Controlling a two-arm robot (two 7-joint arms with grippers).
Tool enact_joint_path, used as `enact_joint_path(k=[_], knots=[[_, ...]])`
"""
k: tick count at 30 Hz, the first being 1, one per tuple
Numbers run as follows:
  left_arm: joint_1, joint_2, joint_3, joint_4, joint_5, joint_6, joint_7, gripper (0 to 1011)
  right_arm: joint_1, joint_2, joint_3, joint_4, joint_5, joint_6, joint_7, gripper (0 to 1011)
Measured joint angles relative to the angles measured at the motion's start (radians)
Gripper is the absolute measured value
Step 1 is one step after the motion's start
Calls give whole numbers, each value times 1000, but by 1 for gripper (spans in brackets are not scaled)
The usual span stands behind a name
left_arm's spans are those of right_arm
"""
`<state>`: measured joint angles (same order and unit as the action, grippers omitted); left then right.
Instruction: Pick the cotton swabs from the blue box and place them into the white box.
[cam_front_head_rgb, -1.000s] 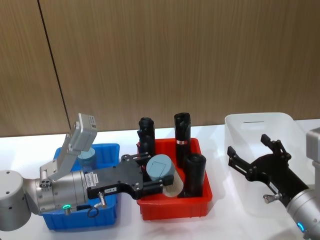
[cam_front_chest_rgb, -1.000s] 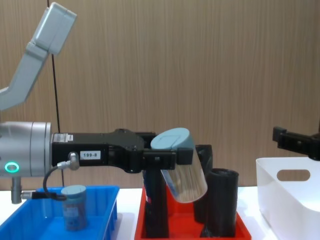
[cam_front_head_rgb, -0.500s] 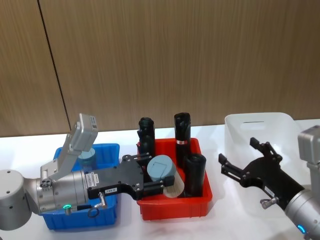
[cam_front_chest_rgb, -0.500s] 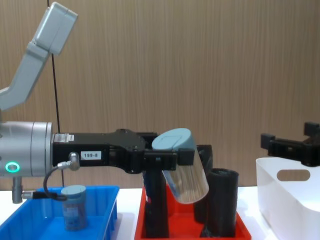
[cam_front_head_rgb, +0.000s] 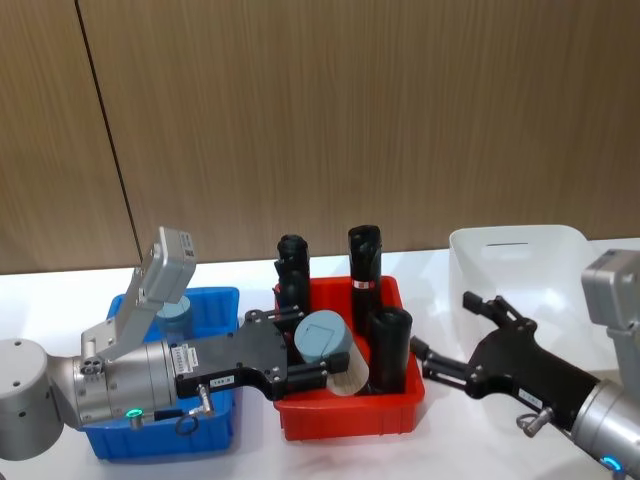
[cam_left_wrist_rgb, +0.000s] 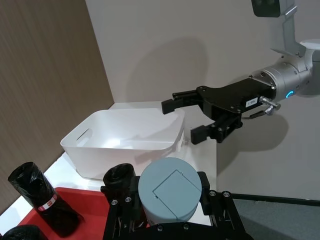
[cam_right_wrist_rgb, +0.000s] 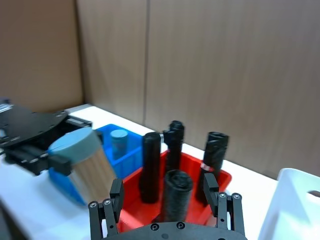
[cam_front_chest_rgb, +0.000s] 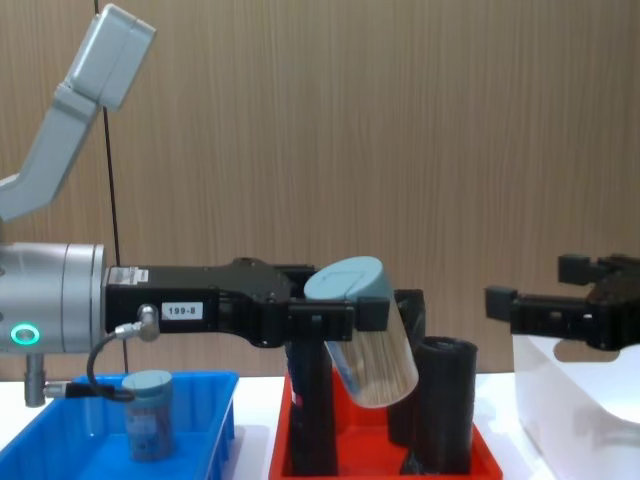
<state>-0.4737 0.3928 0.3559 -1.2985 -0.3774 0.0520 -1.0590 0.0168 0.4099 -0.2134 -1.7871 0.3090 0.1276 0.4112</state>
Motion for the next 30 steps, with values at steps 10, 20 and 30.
enact_joint_path(k=[10, 20, 30], knots=[[0, 0, 0, 0, 0, 0, -1, 666, 24, 26, -3, 3, -7, 28, 142, 1002], [0, 0, 0, 0, 0, 0, -1, 666, 53, 26, -23, 23, -39, 46, 236, 1002], [0, 0, 0, 0, 0, 0, -1, 666, 83, 8, -45, 57, -65, 40, 272, 1002]])
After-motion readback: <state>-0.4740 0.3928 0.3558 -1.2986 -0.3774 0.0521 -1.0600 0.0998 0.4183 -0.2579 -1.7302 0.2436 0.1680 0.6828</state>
